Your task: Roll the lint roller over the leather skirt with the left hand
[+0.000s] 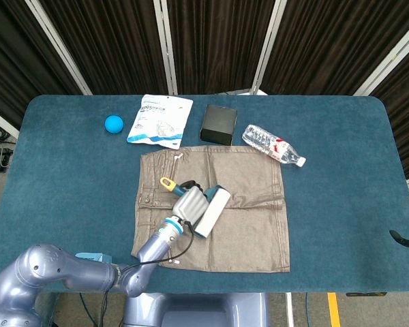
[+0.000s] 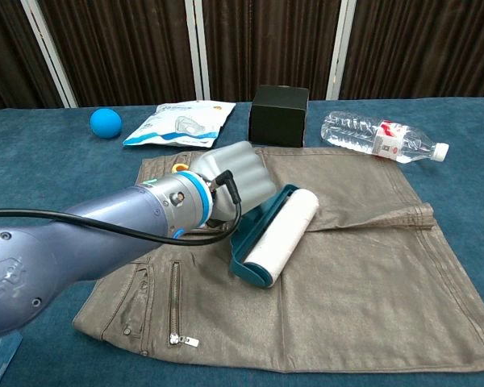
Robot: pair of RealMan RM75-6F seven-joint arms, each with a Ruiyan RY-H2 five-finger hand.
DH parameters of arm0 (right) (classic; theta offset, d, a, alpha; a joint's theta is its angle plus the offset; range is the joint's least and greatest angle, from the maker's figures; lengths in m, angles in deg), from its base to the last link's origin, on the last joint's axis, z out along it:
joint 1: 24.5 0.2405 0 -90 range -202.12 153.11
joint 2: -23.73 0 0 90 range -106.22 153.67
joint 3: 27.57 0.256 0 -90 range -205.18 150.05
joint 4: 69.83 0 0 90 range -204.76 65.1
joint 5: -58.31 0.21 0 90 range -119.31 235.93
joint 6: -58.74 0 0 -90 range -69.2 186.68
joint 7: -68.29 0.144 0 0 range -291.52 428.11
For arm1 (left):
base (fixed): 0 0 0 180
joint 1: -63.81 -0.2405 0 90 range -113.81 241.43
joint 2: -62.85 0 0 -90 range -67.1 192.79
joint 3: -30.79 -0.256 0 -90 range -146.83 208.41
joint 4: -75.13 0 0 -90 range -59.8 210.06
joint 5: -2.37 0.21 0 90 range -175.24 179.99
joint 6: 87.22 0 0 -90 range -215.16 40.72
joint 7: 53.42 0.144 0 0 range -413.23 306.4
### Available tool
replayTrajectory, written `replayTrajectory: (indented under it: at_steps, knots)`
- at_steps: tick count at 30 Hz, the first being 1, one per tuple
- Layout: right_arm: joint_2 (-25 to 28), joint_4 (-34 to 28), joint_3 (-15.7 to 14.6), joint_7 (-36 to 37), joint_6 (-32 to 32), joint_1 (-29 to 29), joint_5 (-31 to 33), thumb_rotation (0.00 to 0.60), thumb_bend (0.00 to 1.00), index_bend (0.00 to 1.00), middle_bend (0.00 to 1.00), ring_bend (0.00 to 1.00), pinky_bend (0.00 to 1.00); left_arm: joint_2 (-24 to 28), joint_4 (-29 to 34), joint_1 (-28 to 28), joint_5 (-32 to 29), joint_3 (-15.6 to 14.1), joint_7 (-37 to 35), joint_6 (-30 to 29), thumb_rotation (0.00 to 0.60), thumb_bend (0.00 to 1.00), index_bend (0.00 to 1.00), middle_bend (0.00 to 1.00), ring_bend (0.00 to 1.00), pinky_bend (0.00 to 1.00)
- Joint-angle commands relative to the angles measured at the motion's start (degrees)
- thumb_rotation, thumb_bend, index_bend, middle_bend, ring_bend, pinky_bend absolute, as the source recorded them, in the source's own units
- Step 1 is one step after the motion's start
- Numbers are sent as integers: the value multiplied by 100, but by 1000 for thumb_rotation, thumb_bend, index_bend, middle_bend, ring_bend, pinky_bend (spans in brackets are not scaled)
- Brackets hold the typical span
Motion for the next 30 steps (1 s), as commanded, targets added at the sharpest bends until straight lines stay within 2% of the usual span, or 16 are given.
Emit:
replayTrajectory:
  at_steps: [1,12,24,30]
  knots:
    - [7,12,7,16,-4,-6,14,600,0,0,0,0,0,-148,-79,69,-87,50,67,-10,600,697,627,519,409,466]
    - [3,30,1,14,4,-8,22,600,0,0,0,0,0,-10,-225,22,-285,-18,153,-91,600,697,628,519,409,466]
    - [-23,-46,-43,-110,-40,-5,-73,600,0,0,0,0,0,1016,-161,-351,-465,-359,-18,-152,600,697,627,518,409,466]
    - [-45,-82,-56,-184,-62,4,-111,600,0,0,0,0,0,1323,-285,-588,-452,-525,-279,-94,600,697,627,518,409,466]
